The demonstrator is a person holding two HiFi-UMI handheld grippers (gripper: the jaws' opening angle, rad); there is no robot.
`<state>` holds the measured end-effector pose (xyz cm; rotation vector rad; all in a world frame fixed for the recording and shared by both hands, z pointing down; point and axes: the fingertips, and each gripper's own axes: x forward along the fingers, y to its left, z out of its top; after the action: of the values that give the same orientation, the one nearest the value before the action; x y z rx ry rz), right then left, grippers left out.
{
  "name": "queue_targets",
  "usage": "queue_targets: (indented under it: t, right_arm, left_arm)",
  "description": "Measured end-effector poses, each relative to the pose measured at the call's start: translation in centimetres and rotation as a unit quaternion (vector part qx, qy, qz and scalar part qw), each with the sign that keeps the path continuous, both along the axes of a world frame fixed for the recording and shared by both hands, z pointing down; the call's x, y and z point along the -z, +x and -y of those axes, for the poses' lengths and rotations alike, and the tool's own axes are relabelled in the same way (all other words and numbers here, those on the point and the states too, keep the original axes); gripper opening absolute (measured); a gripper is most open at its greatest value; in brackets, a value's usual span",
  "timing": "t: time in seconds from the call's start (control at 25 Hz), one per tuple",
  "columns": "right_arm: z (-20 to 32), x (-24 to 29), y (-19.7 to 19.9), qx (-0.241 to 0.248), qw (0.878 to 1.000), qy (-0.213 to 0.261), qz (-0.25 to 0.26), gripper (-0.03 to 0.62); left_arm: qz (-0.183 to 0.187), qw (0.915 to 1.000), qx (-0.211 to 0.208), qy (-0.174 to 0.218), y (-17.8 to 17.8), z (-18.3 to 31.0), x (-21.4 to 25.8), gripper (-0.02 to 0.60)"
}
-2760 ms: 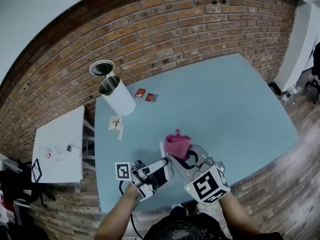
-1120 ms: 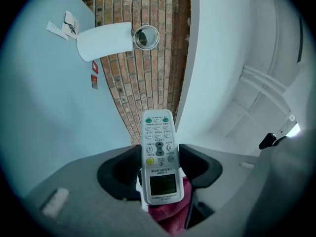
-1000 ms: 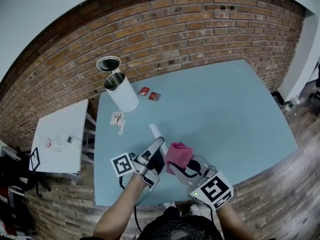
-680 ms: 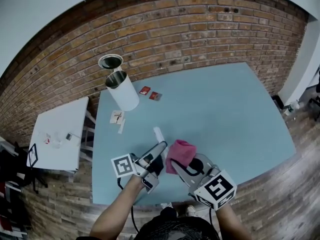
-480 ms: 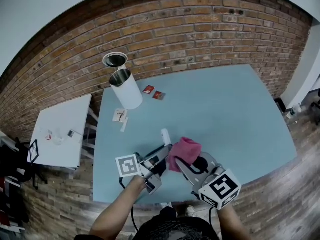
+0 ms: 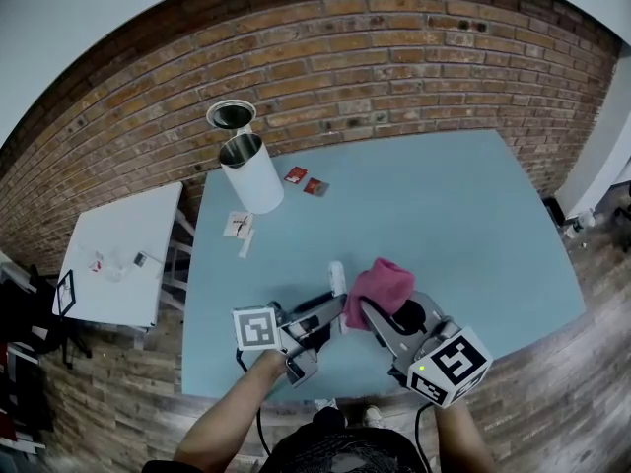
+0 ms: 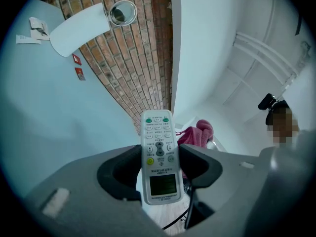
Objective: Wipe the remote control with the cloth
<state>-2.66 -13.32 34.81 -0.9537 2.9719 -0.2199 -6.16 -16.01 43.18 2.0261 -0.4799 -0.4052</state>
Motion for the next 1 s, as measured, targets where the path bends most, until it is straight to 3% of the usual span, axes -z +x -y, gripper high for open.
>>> queue_targets:
  t: [0.24,0.56,0.8,1.0]
  right_arm:
    - [0.7,1.0,0.7,-0.010,1.000,0.002,0.015,0.063]
    - [1.1,1.3,0.9,-0.011,1.000,0.001,0.023,0.063]
    - [2.1,2.1,1.4,-0.015,0.999,0.002,0.033,0.063]
    - [3.4,3.0,2.6,-0.013,0.994,-0.039,0.106,0.063]
  left_arm:
    - [0.053,0.9978,-0.030,0.025,0.6,-0.9,-0.9,0.242]
    - [0.057,0.9948,-0.072,0.044,2.2,-2.4,-0.5,0.242]
    - [0.032,0.9913,-0.114,0.058,3.3,-3.5,0.3,0.242]
    - [0.007,0.9850,-0.161,0.062,4.1,-4.9,1.0,0.242]
